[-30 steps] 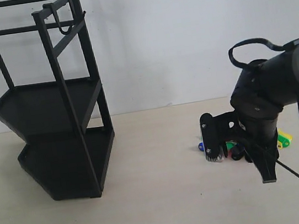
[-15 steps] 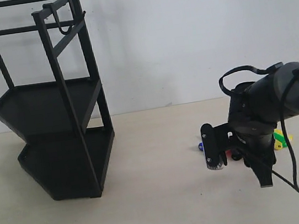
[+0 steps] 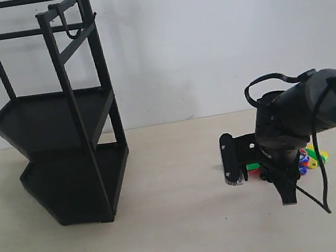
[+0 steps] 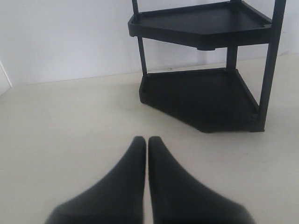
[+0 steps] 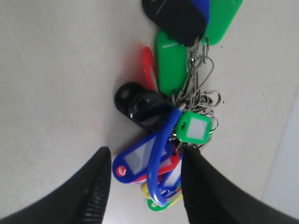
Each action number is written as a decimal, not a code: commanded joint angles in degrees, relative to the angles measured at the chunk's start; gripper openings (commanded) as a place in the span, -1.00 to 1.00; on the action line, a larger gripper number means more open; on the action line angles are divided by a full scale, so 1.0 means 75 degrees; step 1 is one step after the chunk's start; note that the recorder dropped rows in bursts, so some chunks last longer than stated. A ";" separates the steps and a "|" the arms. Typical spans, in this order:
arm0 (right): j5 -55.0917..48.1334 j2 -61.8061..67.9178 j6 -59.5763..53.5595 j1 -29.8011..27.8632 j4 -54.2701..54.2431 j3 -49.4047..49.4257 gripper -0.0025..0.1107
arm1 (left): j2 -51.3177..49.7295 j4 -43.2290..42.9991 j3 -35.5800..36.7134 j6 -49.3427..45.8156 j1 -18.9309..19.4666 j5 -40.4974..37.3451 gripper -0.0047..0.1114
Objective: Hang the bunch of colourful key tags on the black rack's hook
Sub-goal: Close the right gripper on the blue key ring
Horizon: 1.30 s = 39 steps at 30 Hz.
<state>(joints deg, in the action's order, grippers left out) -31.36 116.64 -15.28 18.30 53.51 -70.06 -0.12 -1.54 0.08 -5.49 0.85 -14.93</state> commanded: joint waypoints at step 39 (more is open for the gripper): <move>-0.1487 0.1151 0.1665 -0.0161 0.0559 -0.1292 -0.96 | 0.0016 0.0026 -0.0011 -0.0008 -0.0009 0.0038 -0.84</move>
<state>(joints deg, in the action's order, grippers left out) -41.83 125.69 -6.71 17.57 57.30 -79.22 -0.12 -1.54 0.08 -5.49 0.85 -14.93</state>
